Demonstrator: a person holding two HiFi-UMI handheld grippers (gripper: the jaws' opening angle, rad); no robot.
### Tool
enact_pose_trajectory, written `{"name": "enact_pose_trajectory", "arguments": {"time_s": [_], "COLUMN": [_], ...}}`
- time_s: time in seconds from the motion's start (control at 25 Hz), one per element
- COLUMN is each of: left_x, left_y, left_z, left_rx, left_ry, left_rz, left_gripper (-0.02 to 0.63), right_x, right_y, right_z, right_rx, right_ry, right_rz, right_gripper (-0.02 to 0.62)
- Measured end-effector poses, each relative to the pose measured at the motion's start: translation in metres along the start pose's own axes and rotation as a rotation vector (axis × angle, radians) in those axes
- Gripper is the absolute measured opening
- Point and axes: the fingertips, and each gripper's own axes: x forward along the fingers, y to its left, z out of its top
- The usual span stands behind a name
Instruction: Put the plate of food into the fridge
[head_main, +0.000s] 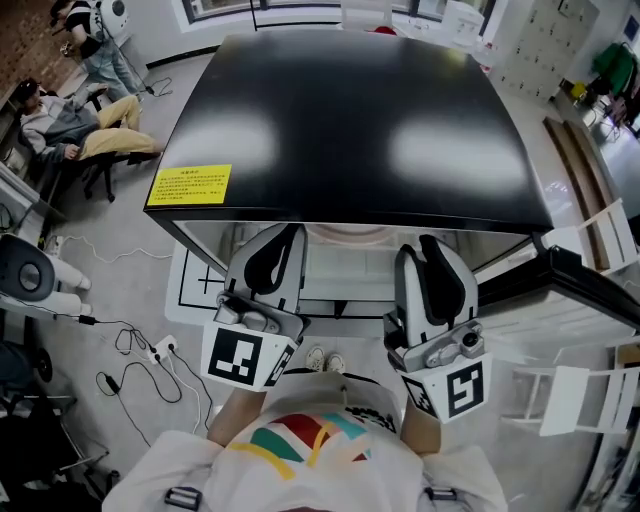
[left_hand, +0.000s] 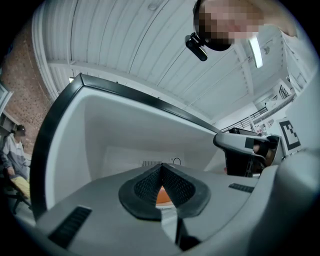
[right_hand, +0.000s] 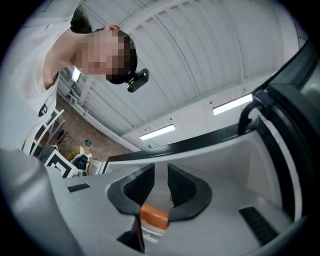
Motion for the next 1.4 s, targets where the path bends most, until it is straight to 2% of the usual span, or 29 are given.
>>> {"name": "enact_pose_trajectory", "arguments": {"time_s": [0.2, 0.28, 0.4, 0.44, 0.56, 0.8, 1.4], "left_x": [-0.005, -0.005, -0.006, -0.006, -0.004, 0.001, 0.001], "left_y": [-0.008, -0.009, -0.008, -0.008, -0.009, -0.015, -0.005], "left_z": [-0.004, -0.004, -0.002, -0.001, 0.0, 0.002, 0.008], "left_rx": [0.009, 0.01, 0.015, 0.017, 0.023, 0.033, 0.056], "left_ry": [0.018, 0.022, 0.022, 0.019, 0.014, 0.02, 0.017], "left_rz": [-0.003, -0.009, -0.002, 0.0, -0.002, -0.017, -0.003], "left_gripper": [0.006, 0.006, 0.006, 0.006, 0.006, 0.005, 0.006], "right_x": [-0.017, -0.022, -0.026, -0.026, -0.025, -0.018, -0.007], "right_y": [-0.015, -0.019, -0.02, -0.019, -0.012, 0.001, 0.003], "right_z": [-0.007, -0.021, -0.045, -0.052, -0.064, -0.072, -0.071], "right_rx": [0.09, 0.151, 0.196, 0.194, 0.143, 0.033, -0.001], "right_ry": [-0.001, 0.034, 0.127, 0.16, 0.236, 0.303, 0.325], "right_rz": [-0.118, -0.149, -0.185, -0.189, -0.169, -0.15, -0.134], "right_gripper": [0.082, 0.08, 0.038, 0.0, 0.0, 0.0, -0.002]}}
